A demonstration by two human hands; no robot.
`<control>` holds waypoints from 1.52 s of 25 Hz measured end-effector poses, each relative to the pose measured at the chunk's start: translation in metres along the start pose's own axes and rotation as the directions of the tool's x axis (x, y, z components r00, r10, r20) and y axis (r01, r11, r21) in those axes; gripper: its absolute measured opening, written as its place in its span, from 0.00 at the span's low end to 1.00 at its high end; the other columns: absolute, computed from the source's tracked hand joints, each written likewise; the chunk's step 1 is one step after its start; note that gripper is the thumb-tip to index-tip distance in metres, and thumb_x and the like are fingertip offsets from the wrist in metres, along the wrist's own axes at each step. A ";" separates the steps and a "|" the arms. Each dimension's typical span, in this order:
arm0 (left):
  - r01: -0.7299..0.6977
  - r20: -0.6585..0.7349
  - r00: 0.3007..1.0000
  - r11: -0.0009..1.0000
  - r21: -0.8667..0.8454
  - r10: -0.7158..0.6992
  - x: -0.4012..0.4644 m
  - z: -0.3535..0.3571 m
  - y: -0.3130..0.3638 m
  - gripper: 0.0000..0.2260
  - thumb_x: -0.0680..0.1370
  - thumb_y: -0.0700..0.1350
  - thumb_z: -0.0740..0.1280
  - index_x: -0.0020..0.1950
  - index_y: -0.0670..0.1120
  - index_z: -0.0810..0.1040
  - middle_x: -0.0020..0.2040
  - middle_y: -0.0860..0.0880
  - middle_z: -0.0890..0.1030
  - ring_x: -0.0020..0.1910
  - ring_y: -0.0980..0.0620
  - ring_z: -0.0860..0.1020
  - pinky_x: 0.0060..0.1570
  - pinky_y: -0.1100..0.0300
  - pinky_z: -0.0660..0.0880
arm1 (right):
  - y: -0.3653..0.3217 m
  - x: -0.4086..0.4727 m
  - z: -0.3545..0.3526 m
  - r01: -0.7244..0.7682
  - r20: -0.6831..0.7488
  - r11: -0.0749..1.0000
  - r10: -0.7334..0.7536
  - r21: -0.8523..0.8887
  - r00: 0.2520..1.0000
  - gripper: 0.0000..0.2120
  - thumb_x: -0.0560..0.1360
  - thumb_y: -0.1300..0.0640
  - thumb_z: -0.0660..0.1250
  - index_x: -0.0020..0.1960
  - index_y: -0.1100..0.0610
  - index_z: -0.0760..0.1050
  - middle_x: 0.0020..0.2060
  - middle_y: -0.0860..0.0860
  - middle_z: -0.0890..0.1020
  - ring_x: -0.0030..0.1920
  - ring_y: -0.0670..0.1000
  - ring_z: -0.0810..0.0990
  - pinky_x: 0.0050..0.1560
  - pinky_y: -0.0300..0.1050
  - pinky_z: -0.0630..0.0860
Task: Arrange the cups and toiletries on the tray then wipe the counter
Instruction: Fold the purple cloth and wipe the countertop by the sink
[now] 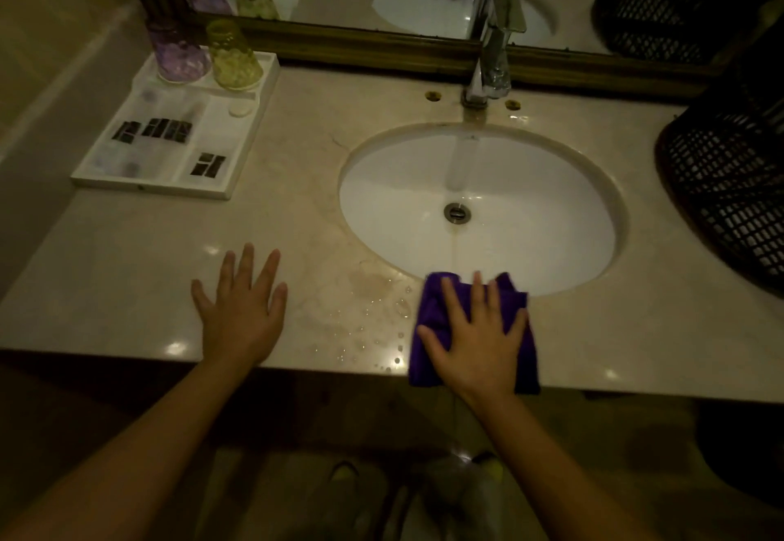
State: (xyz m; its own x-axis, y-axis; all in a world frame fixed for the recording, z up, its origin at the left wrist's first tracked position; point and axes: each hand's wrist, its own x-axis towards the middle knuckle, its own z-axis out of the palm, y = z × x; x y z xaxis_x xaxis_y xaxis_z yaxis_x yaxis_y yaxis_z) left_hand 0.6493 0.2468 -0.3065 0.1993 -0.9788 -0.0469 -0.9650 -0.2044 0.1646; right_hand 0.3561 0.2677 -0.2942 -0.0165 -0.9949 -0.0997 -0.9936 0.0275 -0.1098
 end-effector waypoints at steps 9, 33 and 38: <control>-0.011 0.017 1.000 1.000 -0.010 0.012 0.000 -0.002 -0.003 0.23 0.79 0.57 0.45 0.74 0.58 0.48 0.78 0.48 0.51 0.76 0.47 0.47 0.69 0.35 0.43 | -0.001 -0.047 0.004 0.756 0.045 0.652 -0.755 -0.067 0.655 0.25 0.76 0.43 0.55 0.72 0.44 0.59 0.72 0.47 0.65 0.73 0.52 0.61 0.70 0.59 0.60; -0.034 0.005 0.999 0.999 0.023 0.033 0.001 -0.015 -0.087 0.25 0.77 0.58 0.46 0.74 0.59 0.48 0.78 0.47 0.50 0.76 0.46 0.47 0.68 0.36 0.41 | -0.126 0.040 0.012 0.118 0.021 0.993 -0.119 0.030 0.993 0.30 0.73 0.33 0.41 0.73 0.39 0.40 0.77 0.47 0.47 0.76 0.57 0.43 0.67 0.73 0.41; -0.050 -0.009 0.999 0.998 0.025 0.050 0.002 -0.013 -0.088 0.25 0.78 0.57 0.49 0.74 0.58 0.46 0.78 0.47 0.48 0.76 0.47 0.45 0.68 0.35 0.43 | -0.143 0.026 0.015 0.379 0.001 0.925 -0.379 0.026 0.925 0.27 0.75 0.35 0.43 0.72 0.38 0.51 0.76 0.45 0.55 0.76 0.53 0.46 0.70 0.67 0.39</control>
State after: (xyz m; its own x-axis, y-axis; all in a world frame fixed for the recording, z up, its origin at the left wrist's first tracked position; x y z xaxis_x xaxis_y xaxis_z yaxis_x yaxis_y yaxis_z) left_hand 0.7365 0.2626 -0.3080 0.1521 -0.9879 -0.0300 -0.9776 -0.1548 0.1425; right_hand 0.4991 0.2397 -0.2962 0.3616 -0.9309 -0.0516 -0.9224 -0.3492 -0.1649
